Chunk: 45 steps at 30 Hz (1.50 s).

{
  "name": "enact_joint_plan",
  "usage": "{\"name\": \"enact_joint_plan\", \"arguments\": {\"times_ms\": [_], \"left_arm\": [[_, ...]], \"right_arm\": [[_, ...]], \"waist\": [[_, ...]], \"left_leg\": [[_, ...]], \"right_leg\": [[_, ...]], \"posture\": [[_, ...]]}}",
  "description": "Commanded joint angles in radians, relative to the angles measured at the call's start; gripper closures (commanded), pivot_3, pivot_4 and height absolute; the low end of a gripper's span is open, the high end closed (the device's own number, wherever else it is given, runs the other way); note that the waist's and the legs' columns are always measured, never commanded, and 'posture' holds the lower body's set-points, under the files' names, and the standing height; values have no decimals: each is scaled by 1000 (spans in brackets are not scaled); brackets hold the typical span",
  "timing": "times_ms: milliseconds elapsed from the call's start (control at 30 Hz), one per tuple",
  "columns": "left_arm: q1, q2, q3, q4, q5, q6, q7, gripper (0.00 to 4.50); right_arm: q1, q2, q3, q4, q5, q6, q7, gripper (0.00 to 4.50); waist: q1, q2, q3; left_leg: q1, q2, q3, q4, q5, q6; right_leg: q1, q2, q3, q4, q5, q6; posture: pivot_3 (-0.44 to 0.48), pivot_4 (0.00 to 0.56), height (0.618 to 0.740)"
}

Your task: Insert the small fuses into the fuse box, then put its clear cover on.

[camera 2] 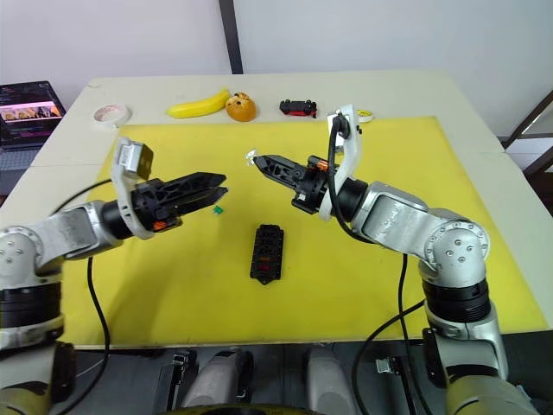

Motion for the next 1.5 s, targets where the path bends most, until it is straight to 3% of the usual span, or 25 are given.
{"name": "enact_joint_plan", "arguments": {"times_ms": [33,167,233,300,500,867,1500], "left_arm": [[0,134,-98,-136,344,-118,-400,32],[33,248,-277,-183,753,-440,-760,32],[56,261,-363,-170,972,-680,-892,32],[69,243,-402,-144,1088,-821,-960,32],[63,121,-442,-72,1219,-981,-1018,32],[18,-8,-476,3,1343,-1053,-1047,32],[18,-72,-501,10,1431,-1037,-1027,32]], "right_arm": [[-26,-97,-17,-69,-81,62,141,4500],[-35,-223,34,-157,-289,116,363,4500],[-40,-278,80,-201,-415,122,472,4500],[-45,-311,119,-231,-517,112,555,4500],[-60,-359,258,-275,-822,49,752,4500],[-106,-320,374,-211,-1095,-6,961,4500],[-172,-182,490,-96,-1371,-31,1098,4500]], "waist": [[0,0,0],[2,2,1],[2,3,2],[2,3,2],[4,2,2],[3,2,2],[2,2,2]], "left_leg": [[0,-1,0,0,0,0],[1,-1,2,-5,0,0],[2,1,3,-8,1,-1],[2,3,2,-10,1,-2],[-1,3,1,-9,1,-1],[-1,3,0,-7,0,-1],[-2,2,1,2,-1,2]], "right_leg": [[0,0,0,-1,0,0],[0,0,1,-3,0,0],[-1,1,1,-4,0,0],[-2,1,1,-4,0,-1],[-2,-2,0,-7,0,0],[-2,-2,-1,-6,0,0],[-2,-2,-1,1,0,0]], "posture": [[0,150,740],[0,150,740],[0,150,740],[0,150,740],[0,150,740],[0,150,740],[0,150,740]]}}
